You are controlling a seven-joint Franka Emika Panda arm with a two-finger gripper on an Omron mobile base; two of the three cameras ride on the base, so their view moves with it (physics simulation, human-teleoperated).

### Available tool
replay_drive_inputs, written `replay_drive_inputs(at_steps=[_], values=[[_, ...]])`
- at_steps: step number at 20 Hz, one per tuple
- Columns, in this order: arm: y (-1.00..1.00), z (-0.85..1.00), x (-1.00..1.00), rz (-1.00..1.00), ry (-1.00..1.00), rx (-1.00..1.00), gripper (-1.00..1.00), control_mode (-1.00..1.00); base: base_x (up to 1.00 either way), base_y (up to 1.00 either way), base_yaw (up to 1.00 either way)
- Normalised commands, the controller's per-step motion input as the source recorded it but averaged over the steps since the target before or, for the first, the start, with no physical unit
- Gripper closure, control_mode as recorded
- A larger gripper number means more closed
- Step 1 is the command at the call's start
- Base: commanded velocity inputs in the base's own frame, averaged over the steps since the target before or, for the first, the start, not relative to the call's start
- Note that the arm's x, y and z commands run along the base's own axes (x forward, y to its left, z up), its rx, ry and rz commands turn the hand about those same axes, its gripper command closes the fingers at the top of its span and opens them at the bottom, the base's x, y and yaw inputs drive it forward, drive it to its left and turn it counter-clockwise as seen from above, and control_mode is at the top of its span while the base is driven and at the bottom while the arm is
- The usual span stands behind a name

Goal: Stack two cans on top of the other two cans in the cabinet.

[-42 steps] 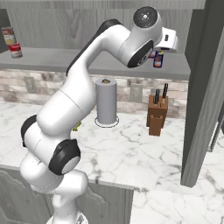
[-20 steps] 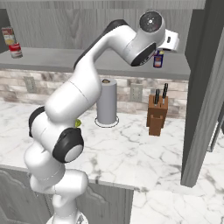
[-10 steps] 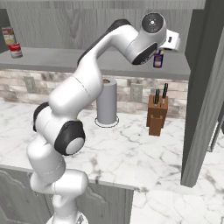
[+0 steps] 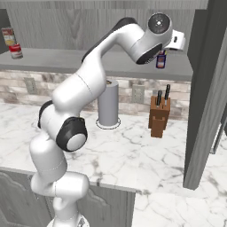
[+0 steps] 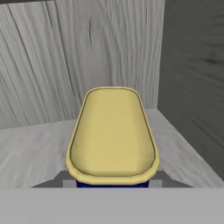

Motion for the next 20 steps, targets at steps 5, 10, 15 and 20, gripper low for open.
replay_drive_inputs(at_steps=[5, 10, 15, 20], values=[[-0.01, 0.0, 0.1, 0.06, 0.0, 0.0, 1.0, -1.0, 0.0, 0.0, 0.0], [0.0, 0.0, 0.0, 0.05, 0.0, 0.0, 1.0, -1.0, 0.0, 0.0, 0.0], [-0.01, -0.04, 0.0, 0.03, 0.0, 0.0, 1.0, -1.0, 0.0, 0.0, 0.0], [0.0, -0.06, 0.0, 0.02, 0.0, 0.0, 1.0, -1.0, 0.0, 0.0, 0.0]])
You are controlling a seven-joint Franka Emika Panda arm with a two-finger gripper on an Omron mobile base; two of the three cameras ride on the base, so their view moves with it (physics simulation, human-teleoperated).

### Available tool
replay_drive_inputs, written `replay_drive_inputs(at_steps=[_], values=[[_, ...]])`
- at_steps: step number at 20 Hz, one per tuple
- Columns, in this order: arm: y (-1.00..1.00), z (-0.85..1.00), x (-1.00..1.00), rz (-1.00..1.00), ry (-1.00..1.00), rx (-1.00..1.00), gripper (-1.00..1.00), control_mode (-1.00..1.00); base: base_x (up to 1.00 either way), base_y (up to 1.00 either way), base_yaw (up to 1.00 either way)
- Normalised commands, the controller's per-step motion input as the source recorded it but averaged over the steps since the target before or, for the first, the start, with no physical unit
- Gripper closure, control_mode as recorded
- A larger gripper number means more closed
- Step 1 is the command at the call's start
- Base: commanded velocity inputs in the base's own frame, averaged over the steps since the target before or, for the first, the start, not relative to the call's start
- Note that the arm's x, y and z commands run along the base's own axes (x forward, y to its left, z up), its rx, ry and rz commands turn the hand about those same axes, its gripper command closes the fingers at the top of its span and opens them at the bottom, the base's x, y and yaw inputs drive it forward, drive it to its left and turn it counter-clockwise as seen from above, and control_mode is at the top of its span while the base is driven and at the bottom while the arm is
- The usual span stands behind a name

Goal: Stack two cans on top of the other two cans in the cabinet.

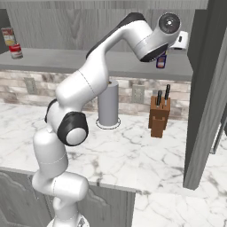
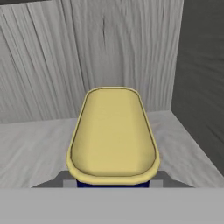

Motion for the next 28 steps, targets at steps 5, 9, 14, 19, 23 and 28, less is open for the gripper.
replay_drive_inputs(at_steps=[5, 9, 14, 19, 23, 28], values=[[0.02, -0.06, 0.0, 0.01, 0.0, 0.0, 1.0, -1.0, 0.0, 0.0, 0.0], [0.05, -0.1, 0.02, 0.0, 0.0, -0.03, -1.0, -1.0, 0.0, 0.0, 0.0], [0.05, -0.08, 0.02, 0.0, 0.0, -0.04, -1.0, -1.0, 0.0, 0.0, 0.0], [0.01, -0.01, 0.0, 0.0, 0.0, -0.02, -1.0, -1.0, 0.0, 0.0, 0.0], [0.0, 0.0, -0.04, 0.0, 0.0, 0.0, -1.0, -1.0, 0.0, 0.0, 0.0], [0.04, -0.04, -0.25, 0.0, 0.0, 0.0, -1.0, -1.0, 0.0, 0.0, 0.0]])
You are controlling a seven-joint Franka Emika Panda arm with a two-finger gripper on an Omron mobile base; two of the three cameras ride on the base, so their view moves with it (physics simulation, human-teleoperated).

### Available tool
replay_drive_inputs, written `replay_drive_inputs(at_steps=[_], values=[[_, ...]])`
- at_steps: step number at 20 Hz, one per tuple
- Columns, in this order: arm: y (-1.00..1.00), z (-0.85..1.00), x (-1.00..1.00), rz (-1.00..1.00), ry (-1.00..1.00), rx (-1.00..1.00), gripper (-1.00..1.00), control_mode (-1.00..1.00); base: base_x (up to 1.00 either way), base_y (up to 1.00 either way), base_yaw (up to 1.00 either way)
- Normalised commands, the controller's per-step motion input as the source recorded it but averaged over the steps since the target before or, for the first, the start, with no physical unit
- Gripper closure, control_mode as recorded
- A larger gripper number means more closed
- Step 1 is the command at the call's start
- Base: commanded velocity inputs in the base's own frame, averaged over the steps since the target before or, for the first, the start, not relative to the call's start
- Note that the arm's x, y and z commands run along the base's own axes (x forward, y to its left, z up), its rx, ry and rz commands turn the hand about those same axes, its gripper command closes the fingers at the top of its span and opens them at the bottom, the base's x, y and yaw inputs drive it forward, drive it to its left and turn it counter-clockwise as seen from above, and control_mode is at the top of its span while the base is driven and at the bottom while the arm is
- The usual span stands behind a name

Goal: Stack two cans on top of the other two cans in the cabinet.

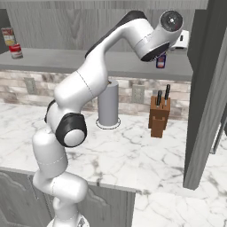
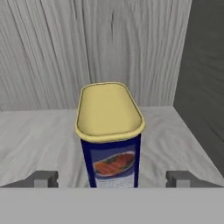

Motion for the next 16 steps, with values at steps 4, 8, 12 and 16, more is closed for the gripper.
replay_drive_inputs(at_steps=[4, 8, 12, 16], values=[[0.11, -0.11, -0.38, 0.0, 0.0, 0.0, -1.0, -1.0, 0.0, 0.0, 0.0], [0.28, -0.15, -0.4, 0.0, -0.01, 0.0, -1.0, -1.0, 0.0, 0.0, 0.0], [0.39, -0.19, -0.43, -0.01, -0.07, 0.0, -1.0, -1.0, 0.0, 0.0, 0.0], [0.43, -0.2, -0.5, -0.01, -0.13, 0.0, -1.0, -1.0, 0.0, 0.0, 0.0]])
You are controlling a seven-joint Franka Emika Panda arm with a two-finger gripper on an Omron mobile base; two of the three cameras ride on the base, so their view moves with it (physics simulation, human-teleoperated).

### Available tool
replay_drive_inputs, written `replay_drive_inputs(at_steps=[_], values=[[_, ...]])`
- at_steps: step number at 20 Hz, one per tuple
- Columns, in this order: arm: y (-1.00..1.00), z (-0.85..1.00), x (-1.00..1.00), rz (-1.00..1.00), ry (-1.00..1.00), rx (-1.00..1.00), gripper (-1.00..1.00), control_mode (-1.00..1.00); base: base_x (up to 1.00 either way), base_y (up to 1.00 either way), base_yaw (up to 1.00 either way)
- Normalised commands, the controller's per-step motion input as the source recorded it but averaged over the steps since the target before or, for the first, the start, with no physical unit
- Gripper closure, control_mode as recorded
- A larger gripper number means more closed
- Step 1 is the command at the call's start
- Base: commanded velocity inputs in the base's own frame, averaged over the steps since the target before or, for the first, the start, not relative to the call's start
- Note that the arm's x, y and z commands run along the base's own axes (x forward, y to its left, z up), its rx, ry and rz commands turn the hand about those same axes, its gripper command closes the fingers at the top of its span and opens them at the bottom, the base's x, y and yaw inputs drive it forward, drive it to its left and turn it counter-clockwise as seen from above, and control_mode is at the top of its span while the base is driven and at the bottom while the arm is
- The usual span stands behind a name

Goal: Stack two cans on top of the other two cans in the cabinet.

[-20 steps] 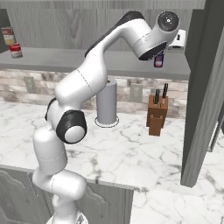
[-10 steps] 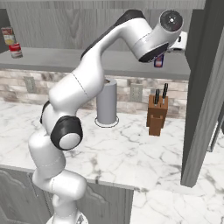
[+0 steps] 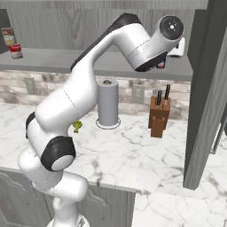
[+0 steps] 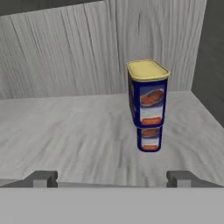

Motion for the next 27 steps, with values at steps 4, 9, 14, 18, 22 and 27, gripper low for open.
replay_drive_inputs(at_steps=[4, 9, 14, 18, 22, 27], values=[[0.54, -0.28, -0.54, -0.05, -0.16, -0.03, -1.0, -1.0, 0.0, 0.0, 0.0], [0.62, -0.3, -0.52, -0.11, -0.1, -0.03, -1.0, -1.0, 0.0, 0.0, 0.0], [0.63, -0.22, -0.44, -0.14, 0.05, -0.04, -1.0, -1.0, 0.0, 0.0, 0.0], [0.58, -0.17, -0.47, -0.09, 0.16, 0.0, -1.0, -1.0, 0.0, 0.0, 0.0], [0.55, -0.19, -0.47, -0.01, 0.2, 0.01, -1.0, -1.0, 0.0, 0.0, 0.0], [0.57, -0.25, -0.44, 0.0, 0.16, 0.11, -1.0, -1.0, 0.0, 0.0, 0.0]])
